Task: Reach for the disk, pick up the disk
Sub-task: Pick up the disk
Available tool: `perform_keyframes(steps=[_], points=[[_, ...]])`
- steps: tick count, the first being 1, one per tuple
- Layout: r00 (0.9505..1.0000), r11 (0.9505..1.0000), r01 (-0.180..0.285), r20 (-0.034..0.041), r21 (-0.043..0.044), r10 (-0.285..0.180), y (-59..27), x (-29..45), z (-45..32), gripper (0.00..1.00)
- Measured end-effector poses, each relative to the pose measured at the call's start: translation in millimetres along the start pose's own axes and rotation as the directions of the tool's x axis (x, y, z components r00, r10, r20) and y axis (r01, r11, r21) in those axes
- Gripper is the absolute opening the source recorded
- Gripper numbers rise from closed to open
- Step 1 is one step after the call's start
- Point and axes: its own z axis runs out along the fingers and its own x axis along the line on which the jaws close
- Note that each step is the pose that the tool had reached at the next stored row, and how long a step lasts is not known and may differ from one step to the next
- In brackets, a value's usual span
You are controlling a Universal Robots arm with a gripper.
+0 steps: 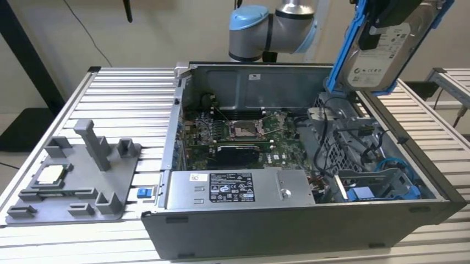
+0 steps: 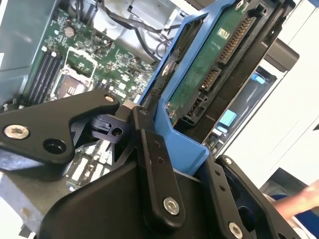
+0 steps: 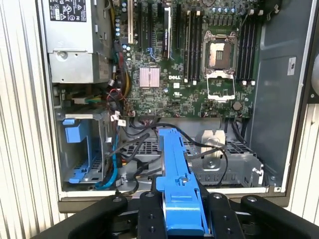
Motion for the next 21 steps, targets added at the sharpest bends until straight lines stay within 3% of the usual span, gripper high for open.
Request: perform_keyframes(steps=[13,21], points=[[1.0,1.0,0.0,0.0,0.0,0.0,-0.9,39.4,-1.9,0.0],[1.0,1.0,0.0,-0.0001,0.0,0.0,-1.2,57.4,-2.3,0.0]])
